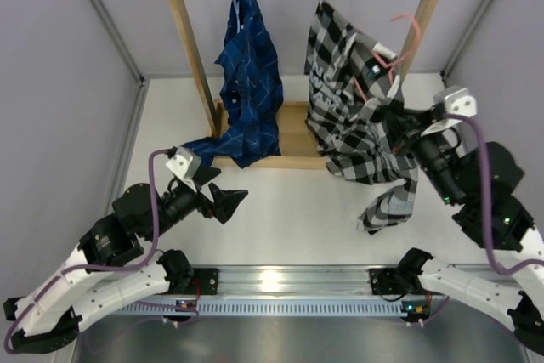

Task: Place the shirt on the hanger

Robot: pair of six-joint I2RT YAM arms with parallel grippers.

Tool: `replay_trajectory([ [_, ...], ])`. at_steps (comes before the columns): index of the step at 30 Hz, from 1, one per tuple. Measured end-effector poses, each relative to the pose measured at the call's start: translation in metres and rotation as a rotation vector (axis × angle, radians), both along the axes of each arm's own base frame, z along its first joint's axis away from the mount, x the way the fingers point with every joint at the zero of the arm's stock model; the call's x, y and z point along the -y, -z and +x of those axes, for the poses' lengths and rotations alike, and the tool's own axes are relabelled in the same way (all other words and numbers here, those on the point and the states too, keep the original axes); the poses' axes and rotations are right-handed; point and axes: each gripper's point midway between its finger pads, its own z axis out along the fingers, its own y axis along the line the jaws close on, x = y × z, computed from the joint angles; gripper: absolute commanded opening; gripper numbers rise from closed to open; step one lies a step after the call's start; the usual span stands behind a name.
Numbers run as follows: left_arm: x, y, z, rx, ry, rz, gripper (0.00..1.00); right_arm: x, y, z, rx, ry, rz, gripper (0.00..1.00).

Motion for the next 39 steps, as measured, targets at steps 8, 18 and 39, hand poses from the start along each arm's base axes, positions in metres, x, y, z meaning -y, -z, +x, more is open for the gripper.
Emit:
replay_trajectory([
  [8, -0.018, 0.016, 0.010, -0.007, -0.106, 0.039, 0.98, -0.032, 0.126, 0.026, -0.235, -0.002, -0.058, 0.00],
  [18, -0.109, 0.021, 0.058, -0.043, -0.670, 0.047, 0.98, -0.069, 0.061, 0.085, -0.242, 0.074, 0.010, 0.00],
  [39, -0.210, 0.054, 0.085, -0.152, -1.050, -0.072, 0.98, -0.039, 0.058, 0.175, -0.403, 0.290, 0.084, 0.00],
])
